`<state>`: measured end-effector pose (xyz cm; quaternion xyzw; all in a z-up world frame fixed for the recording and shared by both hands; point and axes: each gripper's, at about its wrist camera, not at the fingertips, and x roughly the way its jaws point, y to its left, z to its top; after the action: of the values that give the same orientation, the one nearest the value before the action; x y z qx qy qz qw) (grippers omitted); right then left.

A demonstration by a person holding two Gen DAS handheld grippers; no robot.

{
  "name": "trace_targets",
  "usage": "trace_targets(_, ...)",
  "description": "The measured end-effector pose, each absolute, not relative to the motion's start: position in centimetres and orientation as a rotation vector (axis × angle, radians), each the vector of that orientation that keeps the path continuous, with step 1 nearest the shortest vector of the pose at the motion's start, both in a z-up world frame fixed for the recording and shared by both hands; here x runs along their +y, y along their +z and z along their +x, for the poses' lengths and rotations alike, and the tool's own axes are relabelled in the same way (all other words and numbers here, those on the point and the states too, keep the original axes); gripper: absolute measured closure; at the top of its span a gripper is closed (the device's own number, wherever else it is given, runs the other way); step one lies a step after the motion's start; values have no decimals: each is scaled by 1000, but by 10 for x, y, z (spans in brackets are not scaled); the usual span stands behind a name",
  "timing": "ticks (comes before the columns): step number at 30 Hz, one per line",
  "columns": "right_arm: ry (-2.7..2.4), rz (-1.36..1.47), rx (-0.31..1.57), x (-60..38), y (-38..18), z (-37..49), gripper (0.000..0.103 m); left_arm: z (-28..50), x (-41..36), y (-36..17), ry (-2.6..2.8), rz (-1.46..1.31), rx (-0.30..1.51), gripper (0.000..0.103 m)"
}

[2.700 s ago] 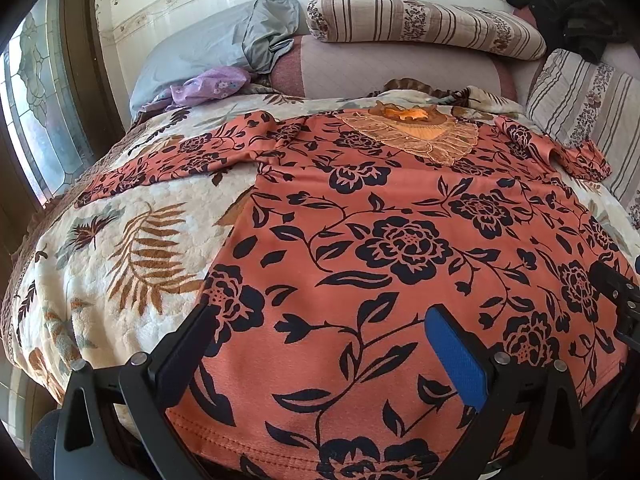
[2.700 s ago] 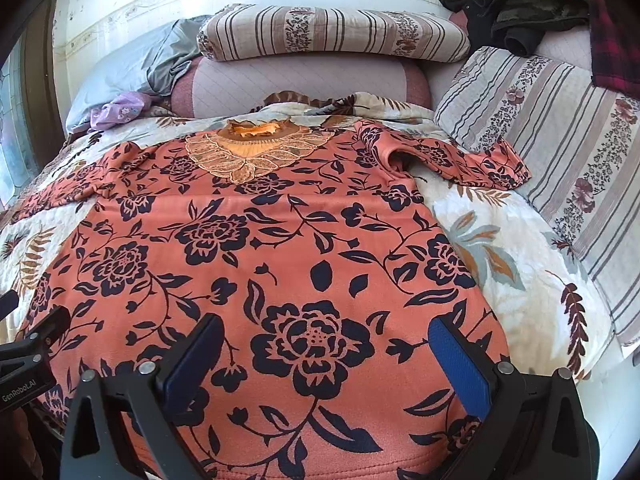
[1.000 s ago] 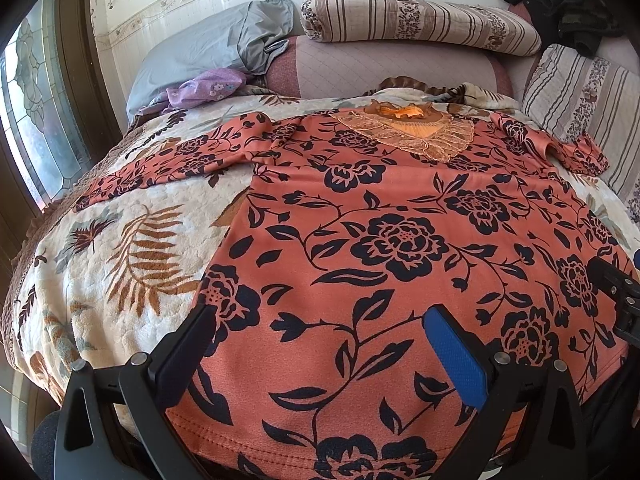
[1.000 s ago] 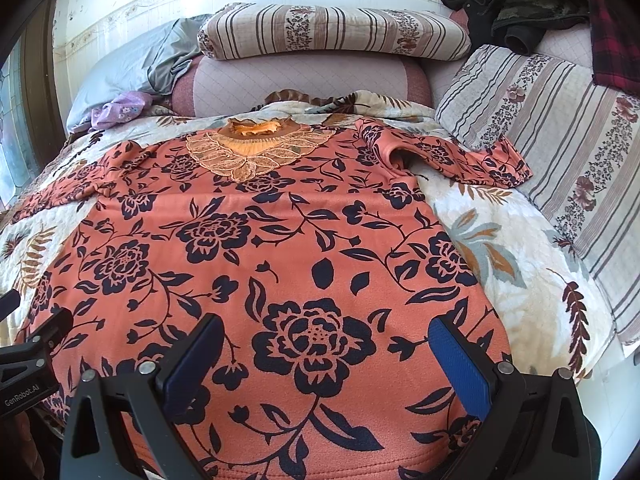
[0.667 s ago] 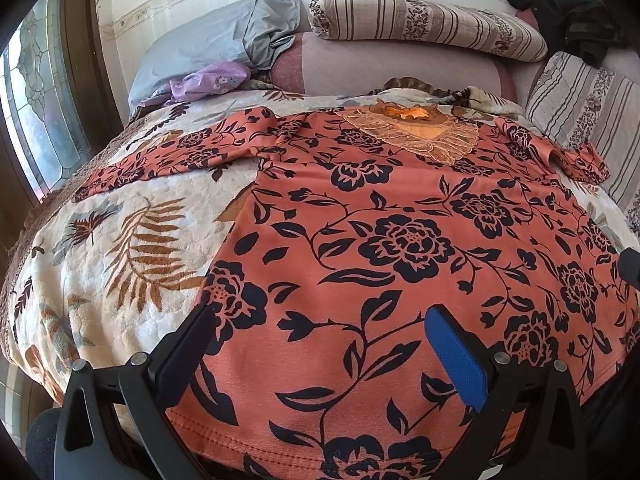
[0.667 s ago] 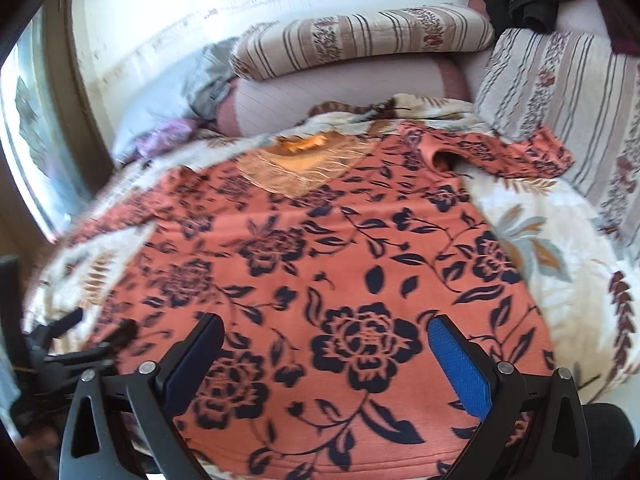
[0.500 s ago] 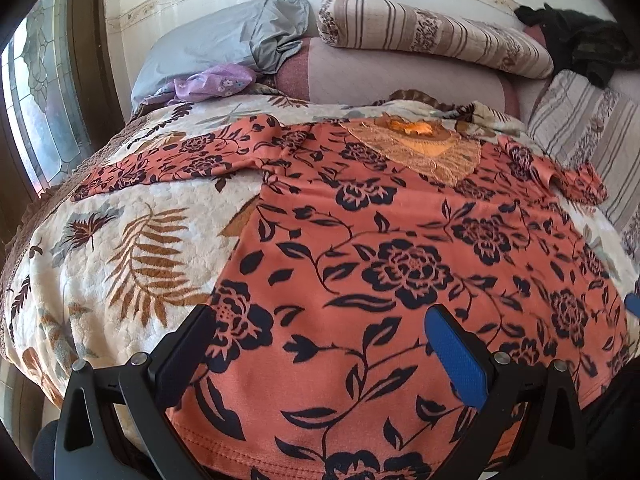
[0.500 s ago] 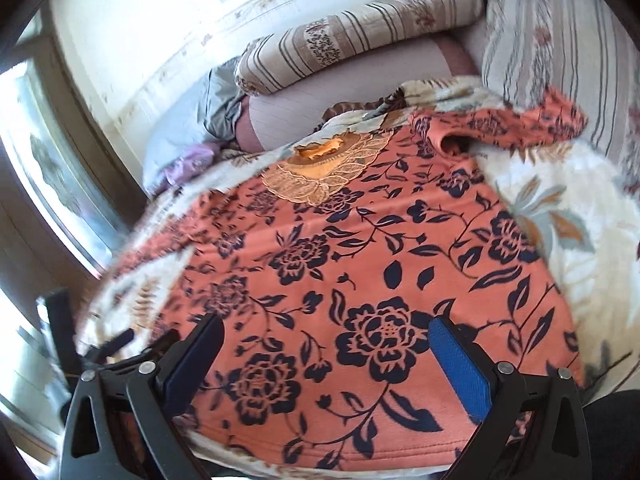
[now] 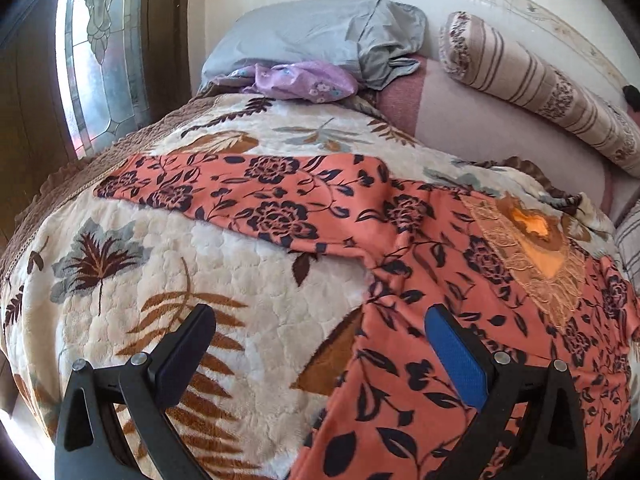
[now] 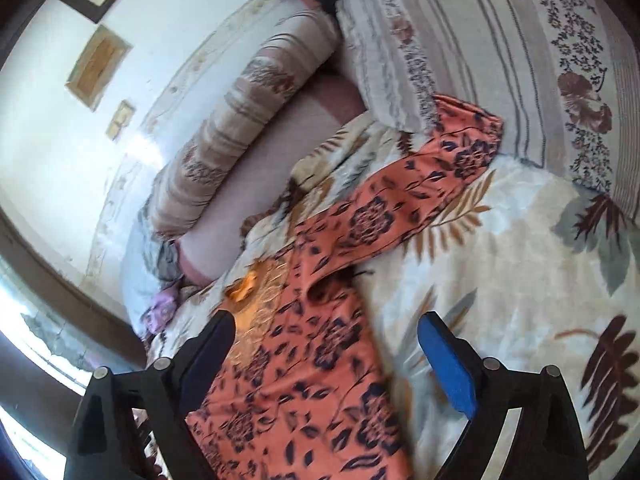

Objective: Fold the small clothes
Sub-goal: 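Grasp the sleeve nearest the right gripper with the right gripper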

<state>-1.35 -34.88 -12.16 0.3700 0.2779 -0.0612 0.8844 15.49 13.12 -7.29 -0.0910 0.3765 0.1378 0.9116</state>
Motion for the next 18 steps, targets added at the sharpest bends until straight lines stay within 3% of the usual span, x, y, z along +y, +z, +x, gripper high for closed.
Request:
trace_targets(2, -216, 774, 625, -382, -131, 7, 43, 156, 146, -89, 322, -266, 836, 0)
trace_targets(3, -258, 780, 638, -397, -137, 15, 48, 157, 153, -96, 323, -324, 864, 0)
trace_targets(9, -425, 859, 650, -475, -167, 63, 47, 167, 159, -112, 360, -391, 911, 0)
trace_targets(18, -556, 767, 683, -512, -188, 131, 47, 178, 149, -116, 375, -331, 929, 0)
